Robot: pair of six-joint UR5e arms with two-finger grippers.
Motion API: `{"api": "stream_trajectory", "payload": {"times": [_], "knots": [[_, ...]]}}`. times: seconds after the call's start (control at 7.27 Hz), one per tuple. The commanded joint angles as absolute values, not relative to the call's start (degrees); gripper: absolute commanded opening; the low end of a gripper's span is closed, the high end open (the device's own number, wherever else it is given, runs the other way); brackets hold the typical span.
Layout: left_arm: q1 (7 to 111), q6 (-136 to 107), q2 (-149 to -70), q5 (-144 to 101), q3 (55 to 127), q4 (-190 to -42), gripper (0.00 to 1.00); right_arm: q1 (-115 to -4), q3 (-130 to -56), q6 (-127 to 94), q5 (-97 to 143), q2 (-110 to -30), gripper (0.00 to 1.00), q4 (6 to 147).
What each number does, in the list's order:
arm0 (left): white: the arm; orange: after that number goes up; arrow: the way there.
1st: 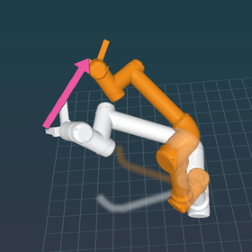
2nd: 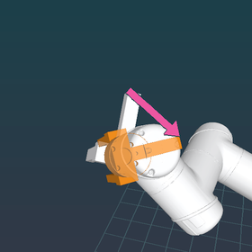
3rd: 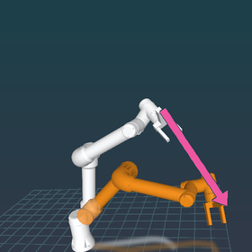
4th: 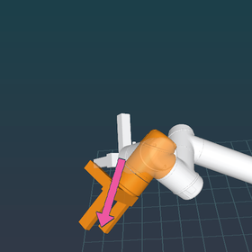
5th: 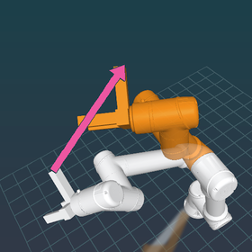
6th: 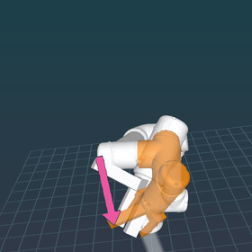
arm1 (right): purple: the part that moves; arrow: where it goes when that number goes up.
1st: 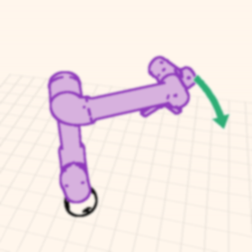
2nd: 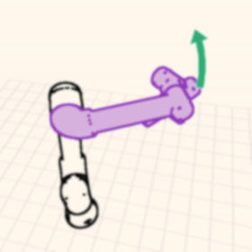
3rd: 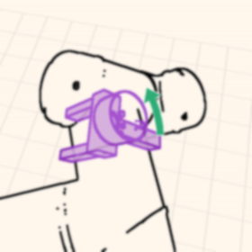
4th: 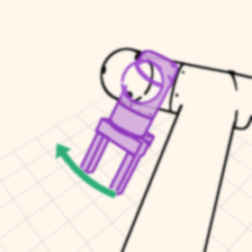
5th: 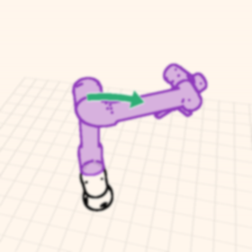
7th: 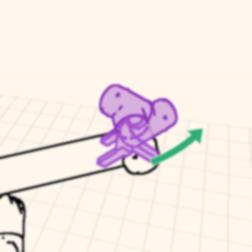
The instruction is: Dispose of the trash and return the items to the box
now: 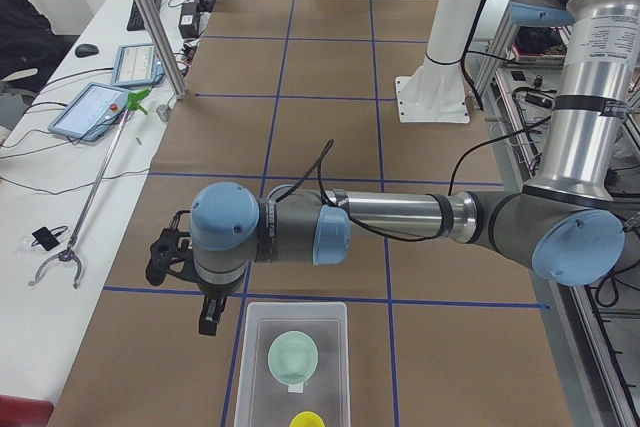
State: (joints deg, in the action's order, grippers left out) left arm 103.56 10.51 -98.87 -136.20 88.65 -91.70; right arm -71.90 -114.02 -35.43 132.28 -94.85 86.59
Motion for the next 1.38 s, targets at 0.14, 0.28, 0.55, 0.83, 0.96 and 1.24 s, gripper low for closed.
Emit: {"api": "stream_trajectory", "payload": {"times": [0.14,0.28,0.55,0.83,0.96,1.24], "knots": [[95.03,2.95,-98.53,-134.57,94.12,-91.49,0.98,-82.41,-102.86,-18.31,134.11,-94.92,1.00,86.66],[92.66,2.55,-97.31,-134.47,94.48,-91.49,0.98,-85.40,-99.96,-16.28,137.34,-95.18,1.00,86.57],[91.32,2.64,-94.58,-131.17,93.17,-91.67,0.99,-86.22,-97.65,-15.82,138.16,-96.94,1.00,86.48],[91.41,2.55,-94.48,-130.43,90.71,-91.76,0.98,-87.88,-98.34,-15.91,138.69,-96.60,1.00,87.01],[91.41,2.46,-94.31,-130.43,90.62,-91.76,0.99,-89.80,-98.96,-15.82,139.56,-96.94,1.00,87.19],[91.41,2.46,-94.13,-130.52,90.00,-91.85,0.99,-90.88,-99.58,-15.65,140.71,-97.38,1.00,87.28]]}}
